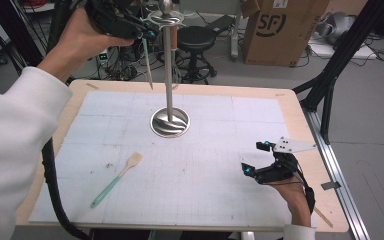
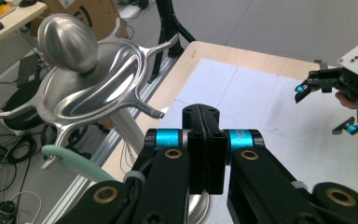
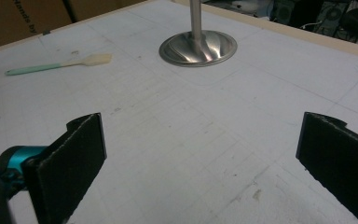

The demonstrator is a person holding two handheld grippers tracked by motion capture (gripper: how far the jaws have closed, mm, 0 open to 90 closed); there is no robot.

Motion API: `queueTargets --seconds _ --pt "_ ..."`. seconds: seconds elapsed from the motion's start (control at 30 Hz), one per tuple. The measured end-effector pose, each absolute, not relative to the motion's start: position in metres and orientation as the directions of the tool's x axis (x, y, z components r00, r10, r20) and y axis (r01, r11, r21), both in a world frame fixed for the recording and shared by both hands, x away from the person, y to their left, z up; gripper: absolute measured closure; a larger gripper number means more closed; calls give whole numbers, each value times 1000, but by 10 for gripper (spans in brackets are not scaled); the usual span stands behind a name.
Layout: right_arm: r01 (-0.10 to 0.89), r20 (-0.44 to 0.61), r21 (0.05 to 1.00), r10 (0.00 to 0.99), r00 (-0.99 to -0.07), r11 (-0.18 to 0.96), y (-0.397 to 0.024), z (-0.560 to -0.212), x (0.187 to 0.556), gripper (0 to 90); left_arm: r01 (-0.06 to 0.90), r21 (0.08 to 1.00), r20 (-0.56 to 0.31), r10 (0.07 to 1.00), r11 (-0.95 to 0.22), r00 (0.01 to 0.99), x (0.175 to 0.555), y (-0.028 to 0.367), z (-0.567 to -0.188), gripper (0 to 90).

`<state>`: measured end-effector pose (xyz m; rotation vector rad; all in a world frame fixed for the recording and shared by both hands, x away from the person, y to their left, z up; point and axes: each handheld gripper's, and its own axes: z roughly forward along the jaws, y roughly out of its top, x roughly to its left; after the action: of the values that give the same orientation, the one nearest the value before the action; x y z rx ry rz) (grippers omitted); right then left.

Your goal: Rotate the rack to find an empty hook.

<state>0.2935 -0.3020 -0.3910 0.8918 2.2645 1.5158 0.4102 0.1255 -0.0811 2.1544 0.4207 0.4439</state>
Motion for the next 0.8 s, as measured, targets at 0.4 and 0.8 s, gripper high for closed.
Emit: queueTargets --seconds 0.4,0.8 --pt "340 110 904 628 -771 258 -305 -393 295 0 150 815 154 457 -560 876 425 120 -87 898" --pt "351 116 898 627 -771 265 -303 -394 295 0 161 810 155 471 -564 868 432 137 -87 898"
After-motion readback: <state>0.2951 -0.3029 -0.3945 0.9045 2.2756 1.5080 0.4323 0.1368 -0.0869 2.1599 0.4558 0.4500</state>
